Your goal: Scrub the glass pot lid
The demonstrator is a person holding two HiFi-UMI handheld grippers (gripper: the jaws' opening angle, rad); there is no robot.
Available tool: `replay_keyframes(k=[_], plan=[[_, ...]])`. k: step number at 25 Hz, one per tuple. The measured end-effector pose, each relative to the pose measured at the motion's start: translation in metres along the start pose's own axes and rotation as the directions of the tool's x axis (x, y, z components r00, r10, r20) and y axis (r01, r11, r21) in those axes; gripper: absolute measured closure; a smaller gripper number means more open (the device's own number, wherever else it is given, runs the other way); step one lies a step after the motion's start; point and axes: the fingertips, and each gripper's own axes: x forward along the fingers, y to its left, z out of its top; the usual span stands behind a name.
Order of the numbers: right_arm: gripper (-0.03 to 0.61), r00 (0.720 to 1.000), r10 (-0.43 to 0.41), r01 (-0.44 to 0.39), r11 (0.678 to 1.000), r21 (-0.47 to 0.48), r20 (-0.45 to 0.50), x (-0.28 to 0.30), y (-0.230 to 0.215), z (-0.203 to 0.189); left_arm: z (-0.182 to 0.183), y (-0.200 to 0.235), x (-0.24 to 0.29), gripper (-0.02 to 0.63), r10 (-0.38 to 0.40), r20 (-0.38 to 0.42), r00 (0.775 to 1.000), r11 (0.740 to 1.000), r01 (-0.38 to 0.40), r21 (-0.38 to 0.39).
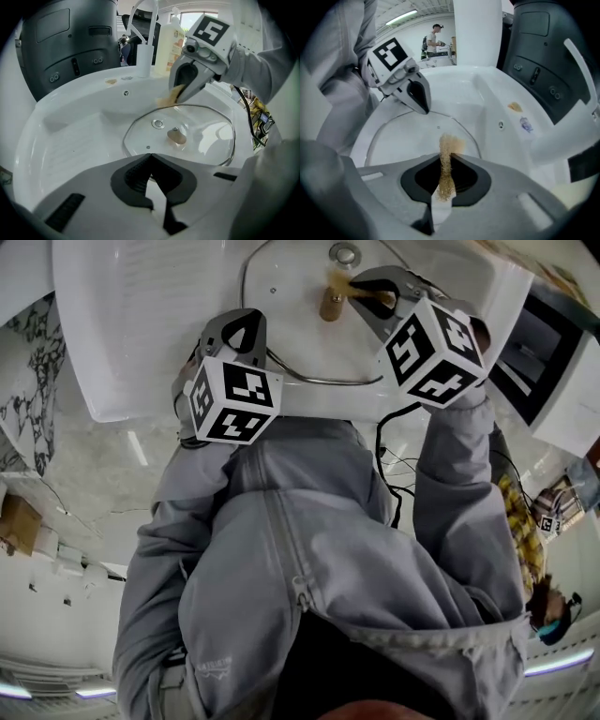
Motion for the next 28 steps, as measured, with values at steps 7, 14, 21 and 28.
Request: replay_keyframes(k=[7, 14, 21, 28], plan=[[0.543, 0.99, -0.142, 0.142, 0.99, -0.001, -0.01, 0.039, -0.061, -0.005, -0.003, 0.0, -0.001, 0.607, 0.005, -0.014, 1.0, 1.0, -0.005, -0.004], [0.543, 0.974, -0.21, 0.196, 0.97, -0.141, -0.09, 0.078, -0.089, -0.015, -0.002, 0.0, 0.002, 0.607, 0.022, -0.03, 0.999, 1.0, -0.022, -0.004], [0.543, 0.969, -0.157, 0.107, 0.962, -0.252, -0.19, 0.108, -0.079, -0.026, -0.001, -0.001, 0.005, 0.607, 0.029, -0.048, 0.998, 1.0, -0.028, 0.007], [0.543, 0.972, -0.068, 0.017, 0.975, -0.223, -0.223, 0.107, -0.061, -0.026, -0.002, 0.001, 0.006, 0.607, 0.034, -0.059, 0.998, 0.999, -0.034, 0.011]])
